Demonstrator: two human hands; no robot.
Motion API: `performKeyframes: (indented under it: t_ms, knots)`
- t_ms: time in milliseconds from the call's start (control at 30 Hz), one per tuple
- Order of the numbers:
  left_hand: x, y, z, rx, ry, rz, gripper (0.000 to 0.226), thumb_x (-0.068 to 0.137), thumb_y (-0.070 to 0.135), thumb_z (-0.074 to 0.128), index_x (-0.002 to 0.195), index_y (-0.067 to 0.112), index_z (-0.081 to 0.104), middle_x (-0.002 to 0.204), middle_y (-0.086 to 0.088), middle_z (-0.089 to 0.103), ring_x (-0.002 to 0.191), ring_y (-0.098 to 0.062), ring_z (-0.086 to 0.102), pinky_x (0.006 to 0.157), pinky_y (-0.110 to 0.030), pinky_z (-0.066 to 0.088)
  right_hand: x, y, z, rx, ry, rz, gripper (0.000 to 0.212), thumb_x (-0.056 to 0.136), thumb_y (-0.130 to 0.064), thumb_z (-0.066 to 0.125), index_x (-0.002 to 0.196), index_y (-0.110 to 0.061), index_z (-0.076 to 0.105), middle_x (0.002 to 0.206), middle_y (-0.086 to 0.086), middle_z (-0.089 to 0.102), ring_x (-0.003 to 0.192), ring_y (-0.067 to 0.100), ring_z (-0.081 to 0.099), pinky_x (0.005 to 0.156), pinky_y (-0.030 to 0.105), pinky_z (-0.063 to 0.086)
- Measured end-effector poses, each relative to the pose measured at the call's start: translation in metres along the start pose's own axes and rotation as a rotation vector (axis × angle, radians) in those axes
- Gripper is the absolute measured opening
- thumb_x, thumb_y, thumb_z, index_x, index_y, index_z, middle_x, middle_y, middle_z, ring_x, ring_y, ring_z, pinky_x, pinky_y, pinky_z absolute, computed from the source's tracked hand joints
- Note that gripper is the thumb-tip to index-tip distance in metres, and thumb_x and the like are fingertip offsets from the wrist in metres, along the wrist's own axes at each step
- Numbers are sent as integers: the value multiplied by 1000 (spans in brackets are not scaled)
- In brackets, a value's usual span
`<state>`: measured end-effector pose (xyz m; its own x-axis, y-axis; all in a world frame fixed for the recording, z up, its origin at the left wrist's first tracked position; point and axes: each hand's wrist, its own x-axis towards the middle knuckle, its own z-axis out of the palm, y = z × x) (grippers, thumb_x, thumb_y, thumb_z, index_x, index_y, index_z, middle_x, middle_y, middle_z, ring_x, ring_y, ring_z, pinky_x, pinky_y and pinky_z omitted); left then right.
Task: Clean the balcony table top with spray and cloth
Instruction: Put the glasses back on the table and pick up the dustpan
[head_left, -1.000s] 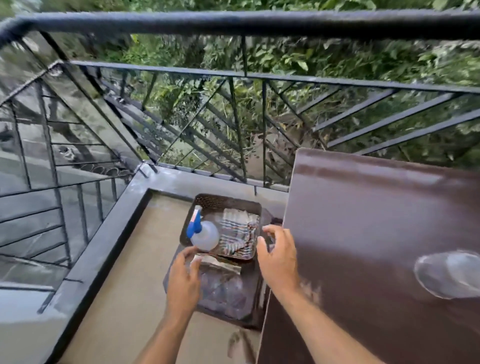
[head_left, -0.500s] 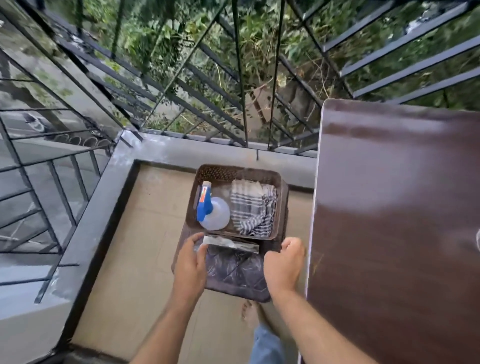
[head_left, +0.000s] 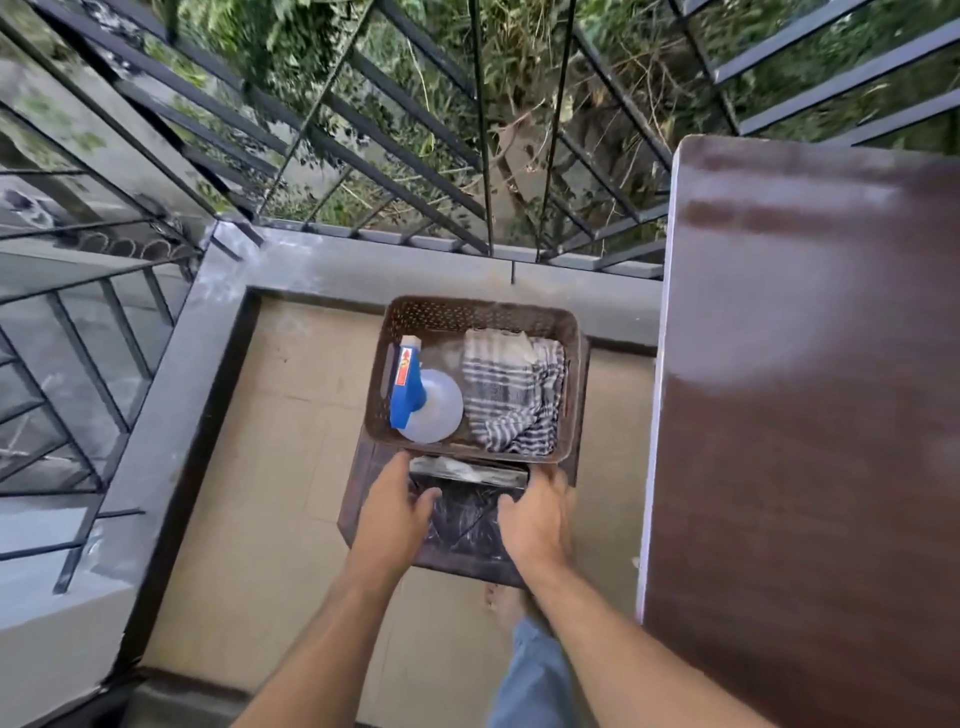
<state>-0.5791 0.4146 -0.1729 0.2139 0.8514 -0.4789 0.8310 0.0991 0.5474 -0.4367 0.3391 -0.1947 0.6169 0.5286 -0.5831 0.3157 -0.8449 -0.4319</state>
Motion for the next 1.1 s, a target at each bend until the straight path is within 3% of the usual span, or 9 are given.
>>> performKeyframes:
  t_ms: [67, 133, 300, 467, 633, 767, 867, 933, 1100]
  knots:
    - [3, -4, 3, -9, 12, -9, 32, 88, 13, 70, 112, 25, 53, 93, 15, 64, 77, 3, 62, 70, -14, 48, -2, 0, 2, -96, -2, -83, 48, 88, -29, 64, 134, -22, 52, 137, 3, 50, 122, 29, 43, 105, 40, 40]
    - [6, -6, 5, -34, 4, -6, 32, 88, 9, 65, 111, 27, 52, 98, 11, 66, 88, -13, 64, 79, -33, 52, -4, -1, 4, -150, -8, -178, 46, 91, -25, 60, 136, -23, 53, 131, 4, 58, 121, 28, 46, 105, 38, 39]
    - [3, -1, 2, -22, -13, 1, 25, 87, 5, 64, 101, 22, 52, 91, 10, 65, 87, -15, 59, 72, -28, 41, -2, -4, -3, -86, -54, -280, 40, 92, -10, 54, 132, -14, 58, 123, 10, 64, 119, 29, 50, 107, 37, 36]
    - [-20, 9, -14, -52, -1, -34, 26, 87, 6, 59, 93, 28, 48, 87, 4, 68, 82, -18, 67, 74, -38, 54, -17, -8, -23, -33, -84, -362, 41, 89, -5, 56, 128, -20, 60, 123, 2, 63, 115, 24, 53, 102, 35, 42]
    - [-62, 39, -29, -76, 55, 32, 26, 86, 9, 64, 97, 29, 50, 85, 8, 65, 79, -14, 63, 71, -33, 51, -45, -3, -73, 8, -98, -435, 52, 84, 2, 49, 130, -20, 59, 128, 0, 61, 121, 21, 53, 104, 32, 41]
    - [-96, 75, -33, -121, 109, 112, 24, 88, 16, 70, 95, 30, 53, 89, 8, 69, 81, -14, 66, 73, -32, 52, -60, 5, -126, -18, -97, -527, 53, 83, -3, 50, 131, -24, 57, 130, -2, 58, 123, 18, 51, 105, 31, 41]
    - [-112, 108, -35, -135, 141, 150, 26, 90, 20, 71, 95, 36, 51, 98, 15, 71, 90, -9, 69, 78, -26, 52, -63, 5, -165, 7, -79, -590, 52, 83, -8, 56, 132, -23, 58, 132, 1, 58, 125, 18, 50, 107, 22, 32]
    - [-122, 134, -36, -133, 184, 181, 27, 90, 23, 72, 99, 36, 51, 103, 12, 70, 92, -11, 69, 83, -32, 53, -62, 7, -198, 17, -64, -618, 51, 82, -11, 58, 131, -25, 59, 132, 0, 59, 124, 18, 51, 104, 19, 31]
    - [-137, 207, -32, -140, 222, 243, 35, 86, 13, 72, 92, 38, 49, 83, 1, 70, 67, -12, 61, 71, -31, 47, -61, 16, -276, 79, 14, -691, 48, 80, -5, 55, 125, -21, 63, 124, 0, 64, 119, 21, 54, 102, 26, 36]
